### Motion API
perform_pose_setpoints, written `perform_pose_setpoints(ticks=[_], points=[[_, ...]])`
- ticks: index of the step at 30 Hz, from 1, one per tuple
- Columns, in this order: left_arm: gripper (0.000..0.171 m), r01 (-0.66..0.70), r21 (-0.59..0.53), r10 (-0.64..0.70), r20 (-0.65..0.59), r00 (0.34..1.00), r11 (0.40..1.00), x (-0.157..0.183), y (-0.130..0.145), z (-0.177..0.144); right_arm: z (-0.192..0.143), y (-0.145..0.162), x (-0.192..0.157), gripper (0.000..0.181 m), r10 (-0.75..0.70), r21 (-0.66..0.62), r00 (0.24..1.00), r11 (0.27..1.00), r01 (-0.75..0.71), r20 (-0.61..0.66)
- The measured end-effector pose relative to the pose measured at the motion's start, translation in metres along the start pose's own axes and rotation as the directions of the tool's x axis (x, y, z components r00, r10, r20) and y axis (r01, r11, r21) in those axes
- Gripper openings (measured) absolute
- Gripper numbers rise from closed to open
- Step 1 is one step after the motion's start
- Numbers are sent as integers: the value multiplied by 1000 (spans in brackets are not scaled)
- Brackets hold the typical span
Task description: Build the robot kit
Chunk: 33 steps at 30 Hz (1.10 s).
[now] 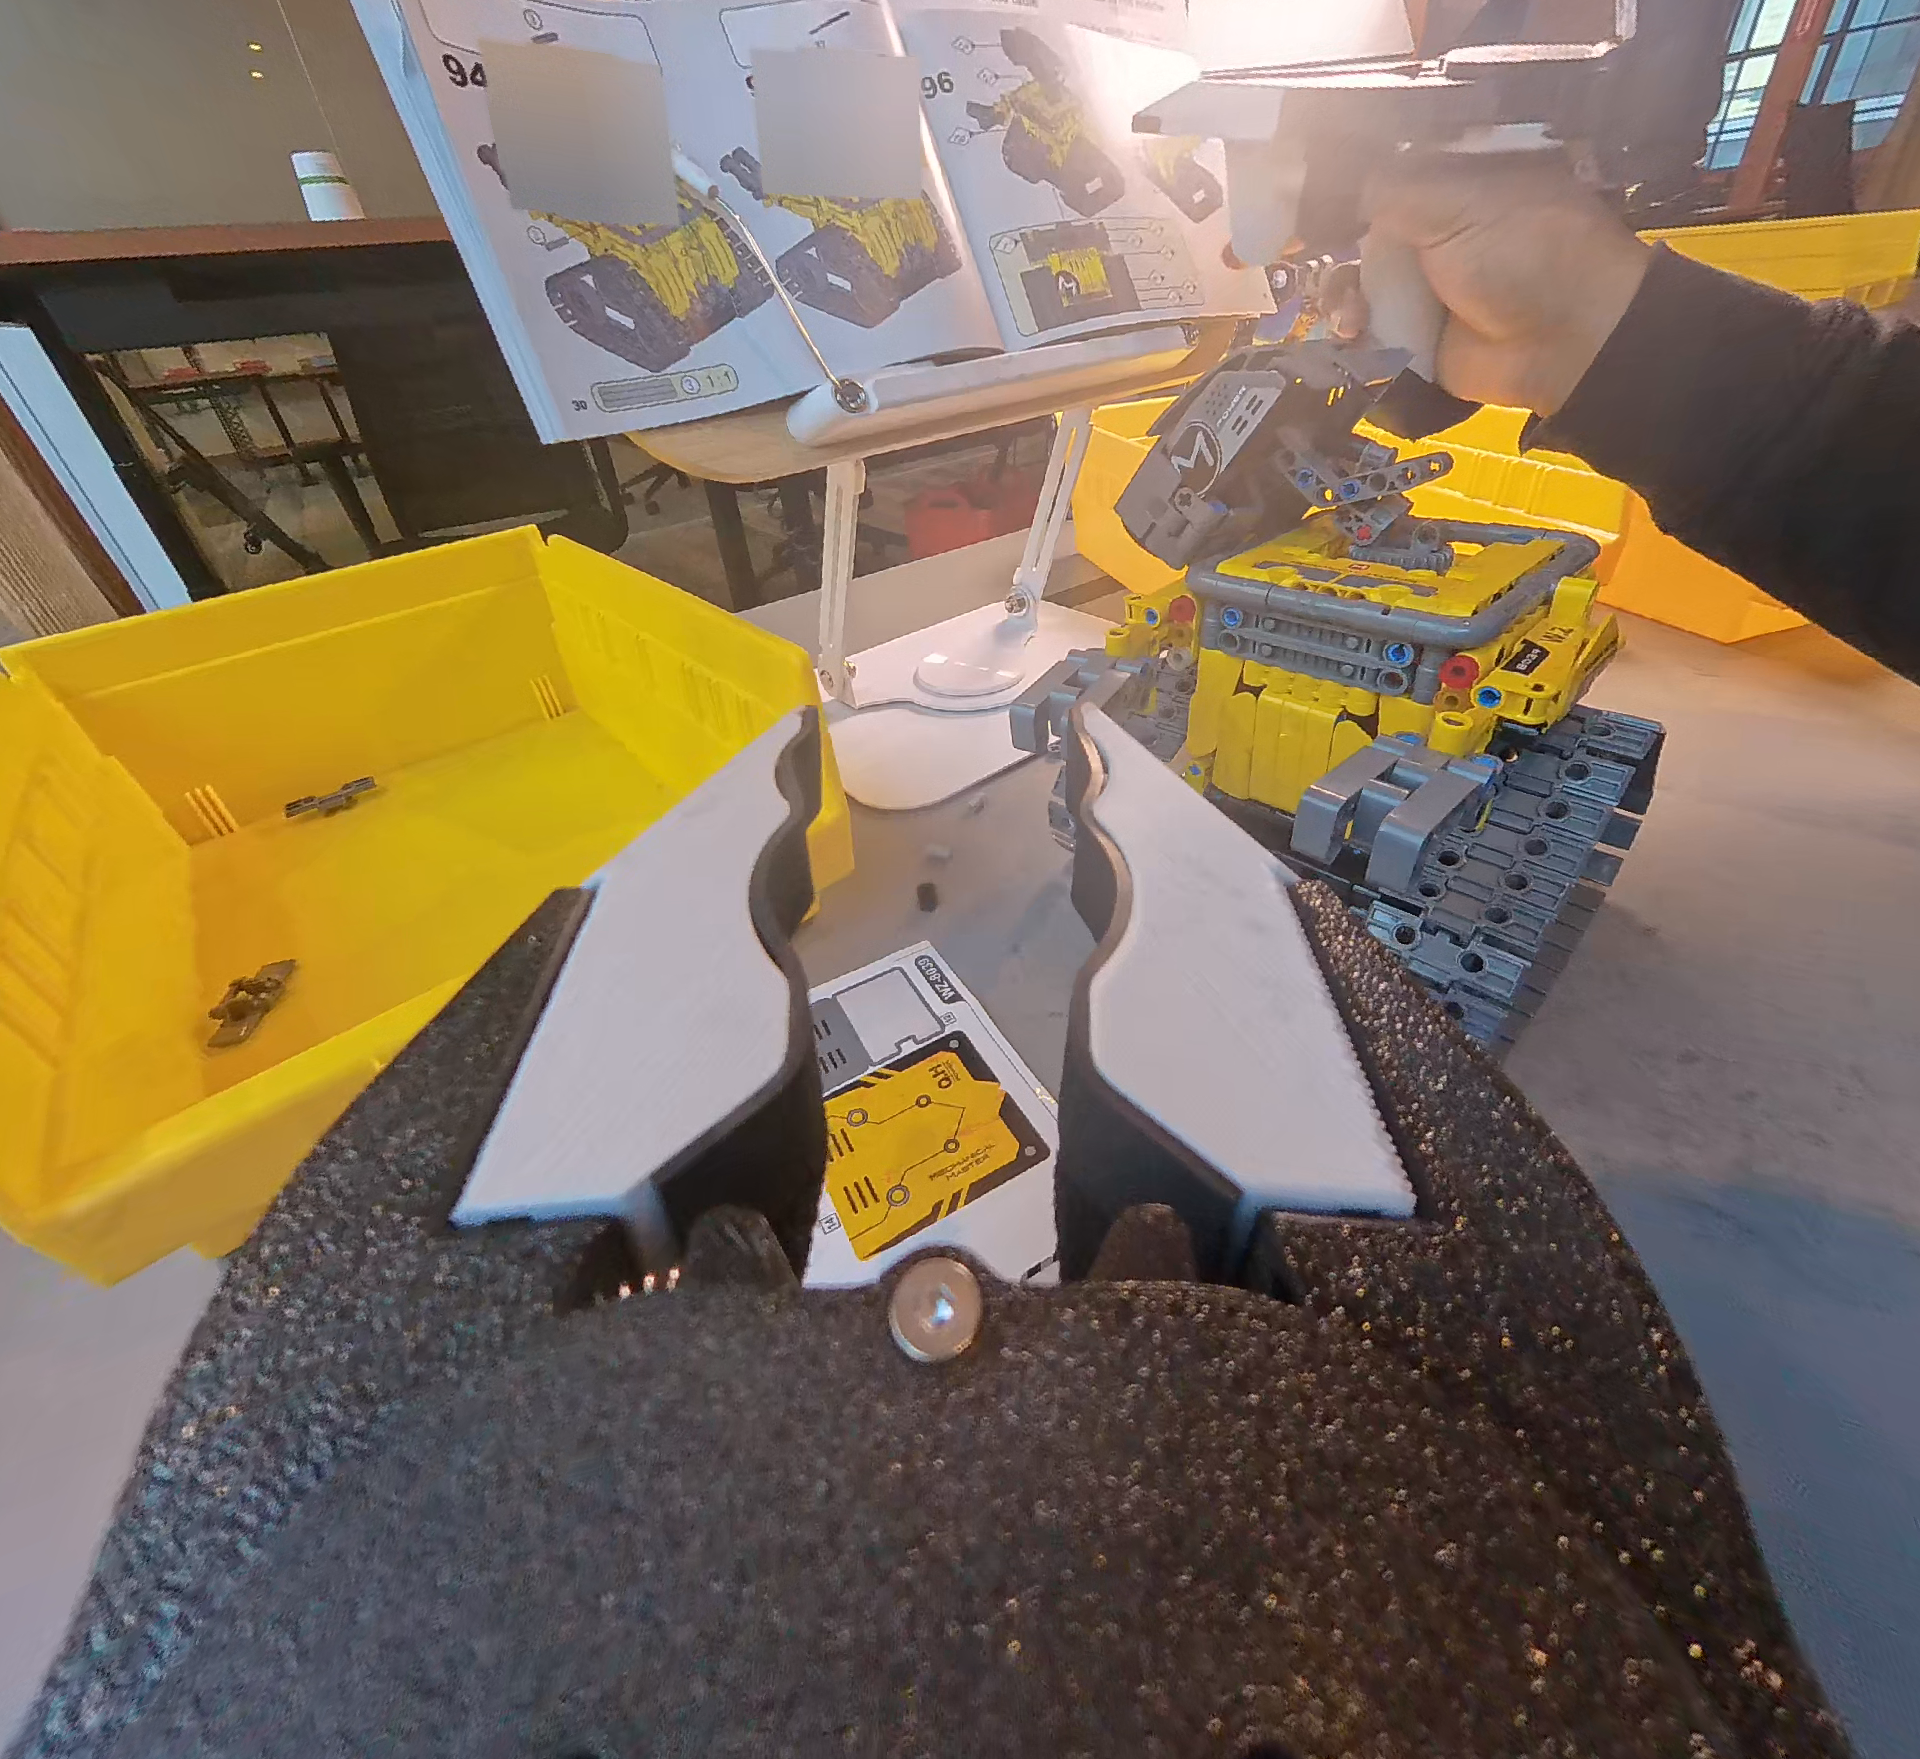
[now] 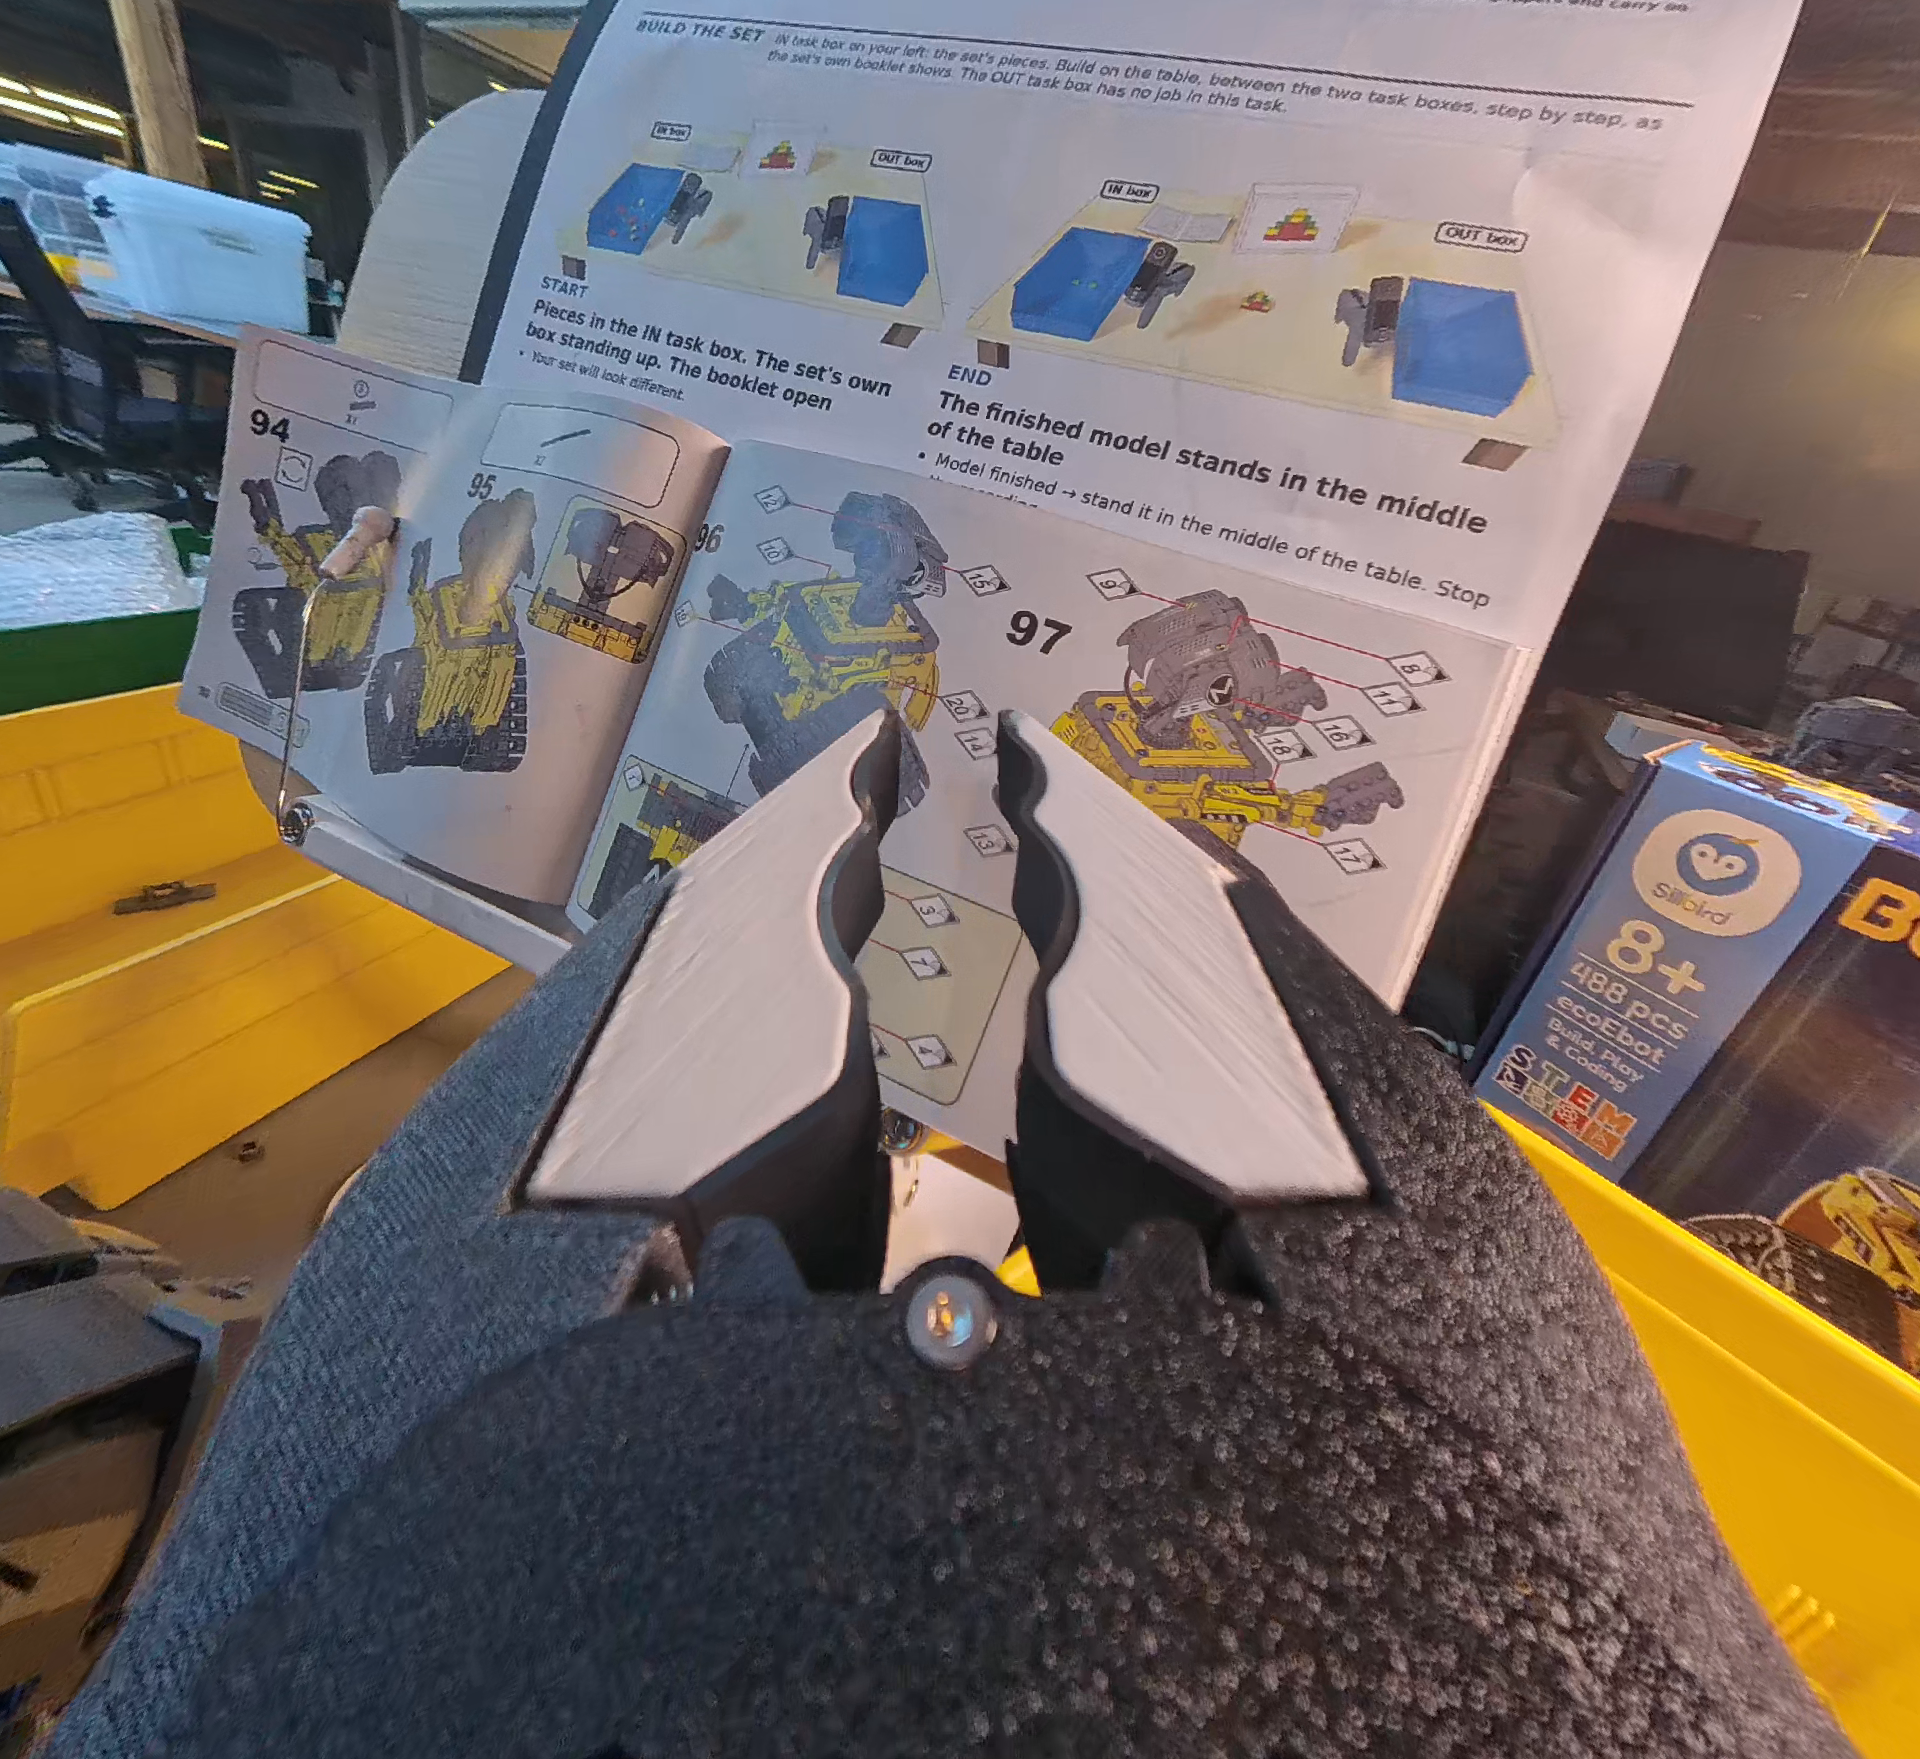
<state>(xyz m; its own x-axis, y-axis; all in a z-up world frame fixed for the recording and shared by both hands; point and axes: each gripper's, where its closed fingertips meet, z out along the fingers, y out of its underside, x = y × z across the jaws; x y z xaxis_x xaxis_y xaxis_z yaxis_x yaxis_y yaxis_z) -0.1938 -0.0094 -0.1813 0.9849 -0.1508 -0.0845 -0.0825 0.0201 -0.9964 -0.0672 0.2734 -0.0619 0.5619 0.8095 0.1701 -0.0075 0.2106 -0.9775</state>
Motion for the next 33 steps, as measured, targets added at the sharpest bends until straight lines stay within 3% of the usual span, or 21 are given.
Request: perform_pose_setpoints(ticks=[33], points=[[46, 13, -12, -13, -2, 1000, 1000, -1, 3, 1, 6, 21, -39, 24, -19, -60, 994, 998, 26, 110]])
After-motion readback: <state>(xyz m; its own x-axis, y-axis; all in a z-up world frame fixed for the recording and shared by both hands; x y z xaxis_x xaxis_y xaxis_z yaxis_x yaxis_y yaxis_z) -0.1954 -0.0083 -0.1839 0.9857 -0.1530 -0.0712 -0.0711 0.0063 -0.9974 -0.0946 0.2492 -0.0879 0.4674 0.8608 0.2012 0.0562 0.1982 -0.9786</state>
